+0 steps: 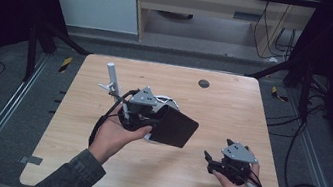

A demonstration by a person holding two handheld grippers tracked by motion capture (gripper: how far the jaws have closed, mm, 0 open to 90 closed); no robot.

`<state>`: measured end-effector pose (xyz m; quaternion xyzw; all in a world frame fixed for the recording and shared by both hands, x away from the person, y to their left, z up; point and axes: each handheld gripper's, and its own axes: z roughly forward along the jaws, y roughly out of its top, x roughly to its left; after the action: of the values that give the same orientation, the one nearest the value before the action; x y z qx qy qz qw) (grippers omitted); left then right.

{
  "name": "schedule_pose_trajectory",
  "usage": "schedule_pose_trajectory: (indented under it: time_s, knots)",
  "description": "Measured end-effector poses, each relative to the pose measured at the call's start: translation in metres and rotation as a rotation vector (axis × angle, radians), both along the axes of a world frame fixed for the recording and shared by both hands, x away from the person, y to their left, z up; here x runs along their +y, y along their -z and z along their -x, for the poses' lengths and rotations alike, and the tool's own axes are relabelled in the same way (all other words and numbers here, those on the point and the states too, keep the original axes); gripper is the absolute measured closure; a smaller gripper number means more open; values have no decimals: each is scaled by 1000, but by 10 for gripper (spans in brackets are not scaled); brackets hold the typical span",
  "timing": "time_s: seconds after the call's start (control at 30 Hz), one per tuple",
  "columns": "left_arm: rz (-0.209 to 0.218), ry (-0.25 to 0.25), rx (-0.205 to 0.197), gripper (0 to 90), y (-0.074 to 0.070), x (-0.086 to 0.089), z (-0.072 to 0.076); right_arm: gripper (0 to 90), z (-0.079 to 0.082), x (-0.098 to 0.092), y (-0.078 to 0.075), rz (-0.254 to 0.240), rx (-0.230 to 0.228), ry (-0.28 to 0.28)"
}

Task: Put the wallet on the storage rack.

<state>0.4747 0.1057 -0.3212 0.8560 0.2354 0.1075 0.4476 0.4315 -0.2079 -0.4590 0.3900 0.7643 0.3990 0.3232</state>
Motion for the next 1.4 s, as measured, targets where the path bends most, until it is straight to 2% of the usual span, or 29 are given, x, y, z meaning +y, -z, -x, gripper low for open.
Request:
schedule_pose_trajectory:
  time_s: [0.17, 0.23, 0.47, 0.83, 1.07, 1.4]
  knots:
    - [-13, 1, -22, 794, -10, 0, 3, 114, -2, -6, 15, 8, 34, 64]
    - [-32, -8, -34, 794, -15, -1, 3, 109, -2, -7, 17, -13, 60, 65]
    - [-47, -23, -43, 794, -21, 1, 0, 97, -3, -15, 21, -61, 108, 76]
    - [-56, -43, -56, 794, -29, 10, 1, 97, -2, -16, 24, -53, 133, 93]
    - [-70, -56, -71, 794, -39, 17, 0, 93, -3, -16, 27, -42, 146, 96]
    - [-93, -72, -73, 794, -46, 24, -5, 91, -3, -15, 28, -37, 146, 98]
